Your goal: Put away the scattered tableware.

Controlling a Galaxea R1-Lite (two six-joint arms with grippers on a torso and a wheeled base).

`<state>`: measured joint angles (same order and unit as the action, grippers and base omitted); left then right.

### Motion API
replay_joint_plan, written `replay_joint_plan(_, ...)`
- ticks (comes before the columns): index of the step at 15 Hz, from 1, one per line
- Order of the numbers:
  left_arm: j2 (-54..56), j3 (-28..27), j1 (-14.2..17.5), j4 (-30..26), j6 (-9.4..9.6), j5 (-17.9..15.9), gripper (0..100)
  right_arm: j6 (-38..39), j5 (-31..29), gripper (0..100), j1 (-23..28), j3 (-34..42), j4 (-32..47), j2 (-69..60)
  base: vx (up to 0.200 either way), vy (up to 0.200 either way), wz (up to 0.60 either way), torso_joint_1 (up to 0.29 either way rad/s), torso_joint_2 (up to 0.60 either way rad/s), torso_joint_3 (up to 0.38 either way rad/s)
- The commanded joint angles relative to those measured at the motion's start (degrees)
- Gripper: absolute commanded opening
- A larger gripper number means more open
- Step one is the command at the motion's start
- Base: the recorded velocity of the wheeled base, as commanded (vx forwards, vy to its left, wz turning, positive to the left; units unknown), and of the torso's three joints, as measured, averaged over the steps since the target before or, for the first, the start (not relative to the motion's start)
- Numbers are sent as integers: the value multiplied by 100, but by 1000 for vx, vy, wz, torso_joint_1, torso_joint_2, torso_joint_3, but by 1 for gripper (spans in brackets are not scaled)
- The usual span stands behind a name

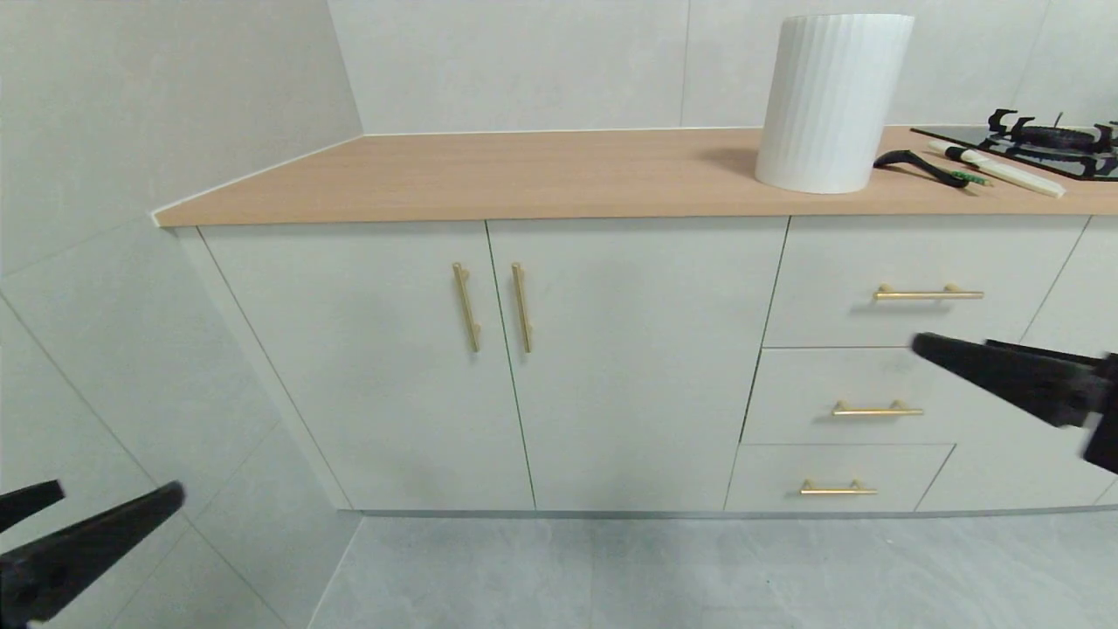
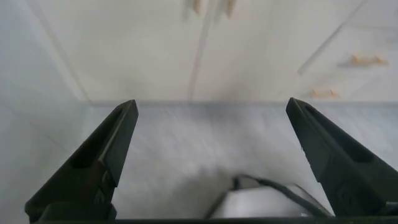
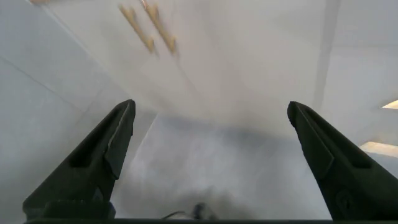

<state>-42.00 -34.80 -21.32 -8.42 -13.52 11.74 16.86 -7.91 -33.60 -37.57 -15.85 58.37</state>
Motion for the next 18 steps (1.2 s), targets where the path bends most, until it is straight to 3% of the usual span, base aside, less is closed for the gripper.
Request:
replay_joint_plan(1, 1748, 589, 497, -28, 359, -14, 100, -1132, -176, 100, 1224, 1305, 293, -2857, 0, 0, 0, 0, 0, 0)
replay_joint_plan(2, 2108, 703, 612, -54, 359, -40, 100, -1290, -158, 100, 1699, 1419, 504, -3429, 0, 0, 0, 0, 0, 0)
replay_joint_plan(5, 2846, 879, 981, -186, 385, -58, 100, -1695, -255, 100, 2182, 1156, 1514, -4765, 0, 0, 0, 0, 0, 0)
replay_joint_plan(7, 3373, 1063, 1280, -239, 666, -84, 100, -1862, -369, 100, 2604, 1041, 2103, -5283, 0, 0, 0, 0, 0, 0)
replay_joint_plan(8, 3637, 1160, 1420, -230, 886, -190, 100, -1871, -712, 100, 2683, 980, 2033, -5266, 0, 0, 0, 0, 0, 0)
replay_joint_plan(9, 3646, 1257, 1473, -160, 1036, -84, 100, -1941, -1046, 100, 2683, 945, 2024, -5266, 0, 0, 0, 0, 0, 0)
replay_joint_plan(11, 3637, 1292, 1508, -45, 1044, 232, 100, -2038, -1230, 100, 2736, 971, 2007, -5266, 0, 0, 0, 0, 0, 0)
replay_joint_plan(12, 3672, 1283, 1719, 60, 1079, 294, 100, -2046, -1318, 100, 3008, 980, 2033, -5336, 0, 0, 0, 0, 0, 0)
replay_joint_plan(14, 3998, 1274, 2035, 34, 1528, -49, 100, -2152, -1046, 100, 3351, 989, 2341, -5679, 0, 0, 0, 0, 0, 0)
replay_joint_plan(15, 4182, 1424, 2176, 43, 1862, -207, 100, -2152, -993, 100, 3369, 1068, 2648, -5837, 0, 0, 0, 0, 0, 0)
replay_joint_plan(16, 4182, 1424, 2176, 43, 1862, -207, 100, -2143, -993, 100, 3369, 1094, 2631, -5837, 0, 0, 0, 0, 0, 0)
replay_joint_plan(18, 4200, 1986, 2176, 60, 1870, -234, 100, -1607, -685, 100, 3369, 2122, 2402, -5837, 0, 0, 0, 0, 0, 0)
